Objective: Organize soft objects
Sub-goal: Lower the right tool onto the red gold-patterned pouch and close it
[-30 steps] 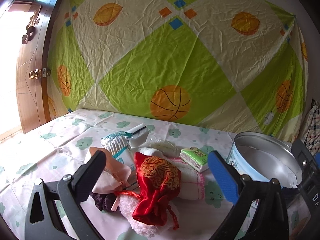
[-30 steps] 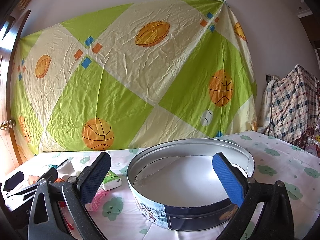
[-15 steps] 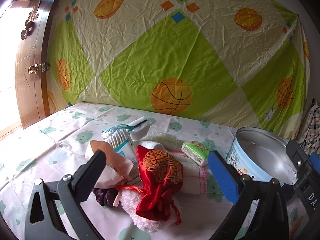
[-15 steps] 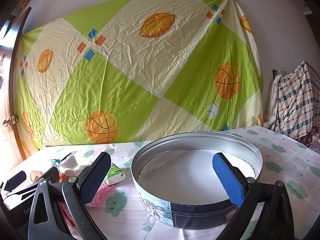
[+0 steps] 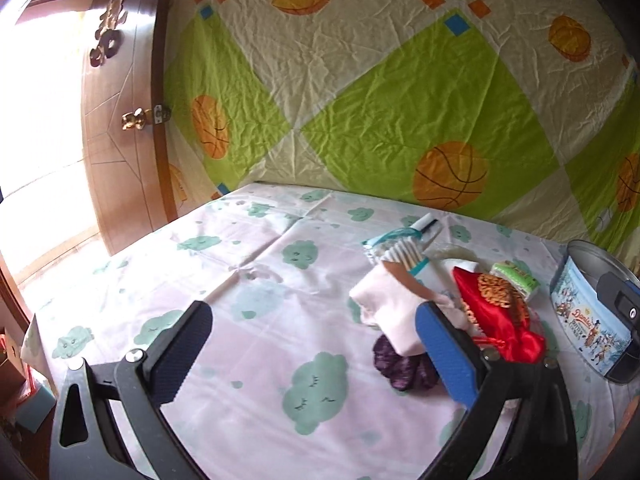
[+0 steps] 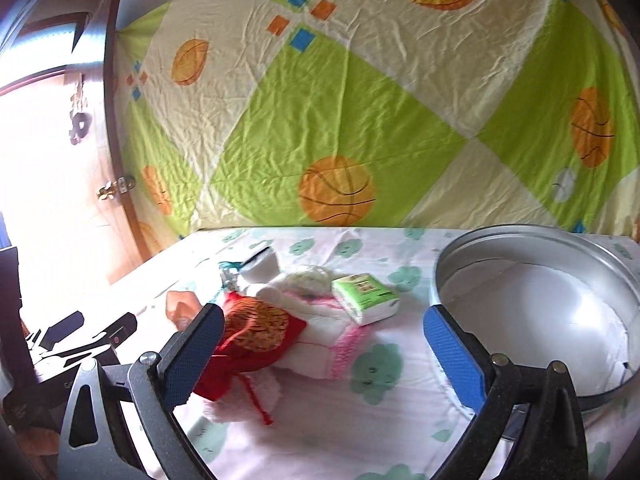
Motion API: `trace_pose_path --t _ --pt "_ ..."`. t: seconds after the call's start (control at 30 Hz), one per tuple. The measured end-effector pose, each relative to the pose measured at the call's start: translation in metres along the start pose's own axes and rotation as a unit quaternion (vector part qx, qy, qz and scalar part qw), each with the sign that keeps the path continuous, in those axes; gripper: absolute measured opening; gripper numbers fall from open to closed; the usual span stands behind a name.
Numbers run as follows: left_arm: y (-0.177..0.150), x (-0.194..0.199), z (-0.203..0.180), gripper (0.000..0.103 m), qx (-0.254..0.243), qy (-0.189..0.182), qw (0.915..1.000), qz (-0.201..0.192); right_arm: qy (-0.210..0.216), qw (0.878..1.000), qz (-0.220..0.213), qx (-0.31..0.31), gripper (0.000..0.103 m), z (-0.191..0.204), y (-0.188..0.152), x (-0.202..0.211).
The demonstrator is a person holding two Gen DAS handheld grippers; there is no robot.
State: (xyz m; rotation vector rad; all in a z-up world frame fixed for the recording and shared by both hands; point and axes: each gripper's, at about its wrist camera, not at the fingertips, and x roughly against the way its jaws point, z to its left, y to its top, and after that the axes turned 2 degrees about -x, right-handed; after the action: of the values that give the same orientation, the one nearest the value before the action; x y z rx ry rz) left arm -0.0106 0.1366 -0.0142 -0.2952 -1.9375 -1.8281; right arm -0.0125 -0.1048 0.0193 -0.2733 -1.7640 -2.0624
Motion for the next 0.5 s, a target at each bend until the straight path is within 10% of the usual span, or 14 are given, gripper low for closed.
trace_pose_path --t 0.3,0.5 --pt "-0.002 -0.012 0.031 0.103 0.034 0.018 0.9990 0.024 0.045 0.985 0.160 -0.047 0.084 0.024 -0.003 -0.095" --pt "0.005 -0.011 0.026 0.103 0.036 -0.005 0.9990 0.026 0.077 0.980 0.176 -0.043 0.038 0.023 -0.014 -0.105"
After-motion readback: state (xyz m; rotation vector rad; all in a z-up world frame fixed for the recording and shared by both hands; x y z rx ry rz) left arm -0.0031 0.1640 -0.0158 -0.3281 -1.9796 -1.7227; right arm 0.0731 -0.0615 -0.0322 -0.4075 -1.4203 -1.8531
